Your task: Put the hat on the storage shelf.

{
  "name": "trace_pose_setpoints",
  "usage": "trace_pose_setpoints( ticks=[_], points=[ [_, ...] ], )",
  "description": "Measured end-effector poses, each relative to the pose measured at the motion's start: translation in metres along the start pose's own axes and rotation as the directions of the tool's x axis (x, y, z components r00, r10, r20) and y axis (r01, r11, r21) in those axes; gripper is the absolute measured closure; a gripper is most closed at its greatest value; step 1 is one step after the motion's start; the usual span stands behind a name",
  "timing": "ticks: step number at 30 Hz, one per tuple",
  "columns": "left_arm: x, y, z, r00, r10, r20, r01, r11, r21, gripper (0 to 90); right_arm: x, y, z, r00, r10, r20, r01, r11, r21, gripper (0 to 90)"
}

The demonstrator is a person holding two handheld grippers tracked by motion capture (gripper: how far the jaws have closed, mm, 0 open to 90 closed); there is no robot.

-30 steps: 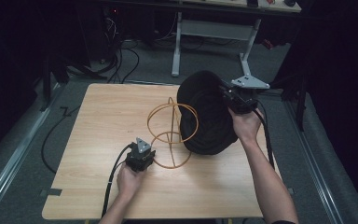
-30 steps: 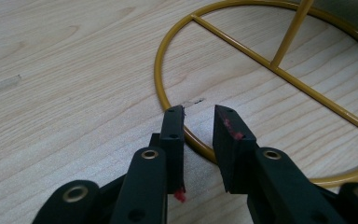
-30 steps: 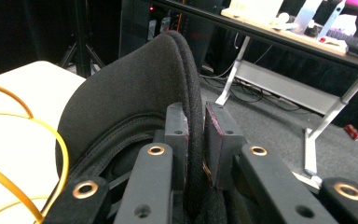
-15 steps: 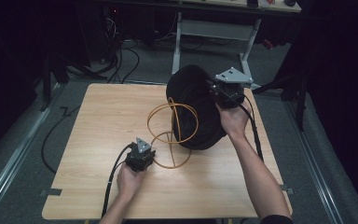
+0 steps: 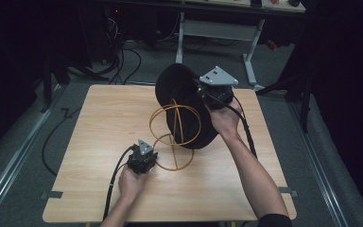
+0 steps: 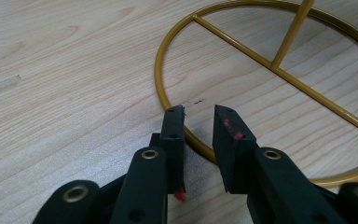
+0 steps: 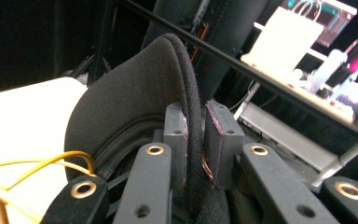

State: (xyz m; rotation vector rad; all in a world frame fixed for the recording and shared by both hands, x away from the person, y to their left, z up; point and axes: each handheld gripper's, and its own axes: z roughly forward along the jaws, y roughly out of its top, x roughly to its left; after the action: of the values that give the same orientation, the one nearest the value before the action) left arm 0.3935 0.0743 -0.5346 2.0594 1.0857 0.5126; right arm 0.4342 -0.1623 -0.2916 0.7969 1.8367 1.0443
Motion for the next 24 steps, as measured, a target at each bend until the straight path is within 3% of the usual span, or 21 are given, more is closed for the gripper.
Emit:
trace_pose_setpoints(
  ticks=[24],
  points=[
    [-0.005,0.002,0.002,0.9995,0.016,-0.026,-0.016,0.9999,0.002,77.1,0.044,0.018,-0.01,0.9919,-0.11,-0.064,0.109,0.994,-0.016,77.4]
  ],
)
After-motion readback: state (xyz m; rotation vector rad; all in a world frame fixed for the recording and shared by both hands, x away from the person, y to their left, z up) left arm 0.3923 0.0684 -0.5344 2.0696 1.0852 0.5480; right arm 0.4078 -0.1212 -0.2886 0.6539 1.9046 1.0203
